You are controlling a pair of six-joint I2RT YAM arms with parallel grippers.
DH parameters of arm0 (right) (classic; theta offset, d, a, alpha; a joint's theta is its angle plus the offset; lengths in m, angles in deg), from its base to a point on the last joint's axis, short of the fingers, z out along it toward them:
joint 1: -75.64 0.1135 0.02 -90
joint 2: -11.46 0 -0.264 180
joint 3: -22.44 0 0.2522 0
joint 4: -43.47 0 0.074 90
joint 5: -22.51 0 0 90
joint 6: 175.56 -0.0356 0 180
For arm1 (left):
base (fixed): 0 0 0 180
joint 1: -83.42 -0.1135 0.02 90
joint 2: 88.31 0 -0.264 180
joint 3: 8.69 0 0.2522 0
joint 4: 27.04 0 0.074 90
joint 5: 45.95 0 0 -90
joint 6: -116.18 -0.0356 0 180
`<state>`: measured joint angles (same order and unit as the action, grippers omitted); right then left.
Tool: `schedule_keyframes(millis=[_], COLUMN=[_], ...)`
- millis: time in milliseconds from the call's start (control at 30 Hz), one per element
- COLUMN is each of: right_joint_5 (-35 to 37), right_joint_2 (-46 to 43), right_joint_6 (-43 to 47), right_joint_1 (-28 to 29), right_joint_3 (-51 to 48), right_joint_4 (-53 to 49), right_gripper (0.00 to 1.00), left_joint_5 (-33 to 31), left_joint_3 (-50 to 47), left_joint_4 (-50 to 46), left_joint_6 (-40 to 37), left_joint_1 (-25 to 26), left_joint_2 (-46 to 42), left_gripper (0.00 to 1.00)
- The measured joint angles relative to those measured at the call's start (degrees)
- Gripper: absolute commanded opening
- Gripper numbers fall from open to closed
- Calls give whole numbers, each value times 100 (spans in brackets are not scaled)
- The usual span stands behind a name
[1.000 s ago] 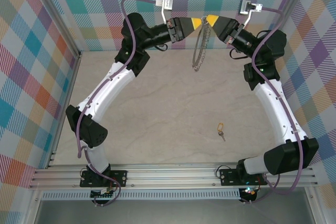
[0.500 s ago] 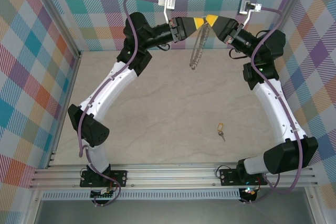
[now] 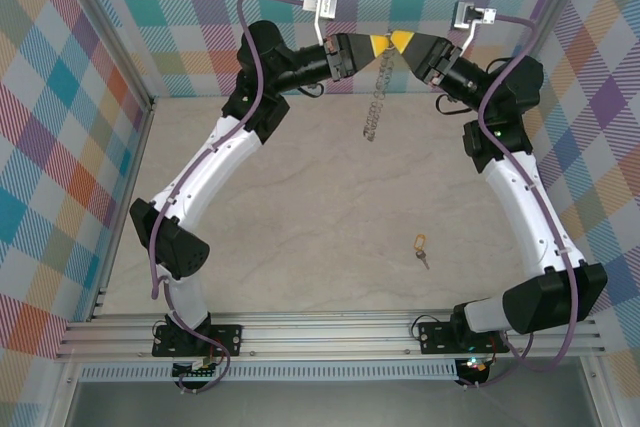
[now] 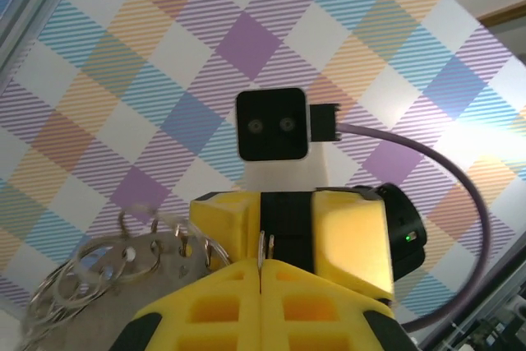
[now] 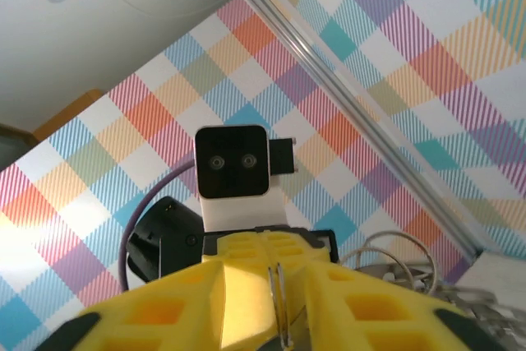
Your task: Put the keys on the keyring
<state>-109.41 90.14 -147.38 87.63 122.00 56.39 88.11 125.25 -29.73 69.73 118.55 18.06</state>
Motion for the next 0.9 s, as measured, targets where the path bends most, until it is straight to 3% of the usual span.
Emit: schedule_keyframes(millis=[333,500,900], right_joint_5=[-269,-638,-1600], right_joint_2=[-568,-599,-437], right_joint_6=[658,1172,1478], right_joint_1=[-448,-481,-297], right_joint_3=[44,382,688], right_joint_4=[-1333,-2100,-2592], right_gripper=[41,32,35], left_joint_5=[313,540,763], left_joint_3=[955,1700,1840], left_joint_4=[-2221,-3499,-4719], left_joint_6=[-1871,-2975,-4044], left_joint_1=[9,9,9], left_joint_2=[0,7,46], left_gripper=[0,0,0])
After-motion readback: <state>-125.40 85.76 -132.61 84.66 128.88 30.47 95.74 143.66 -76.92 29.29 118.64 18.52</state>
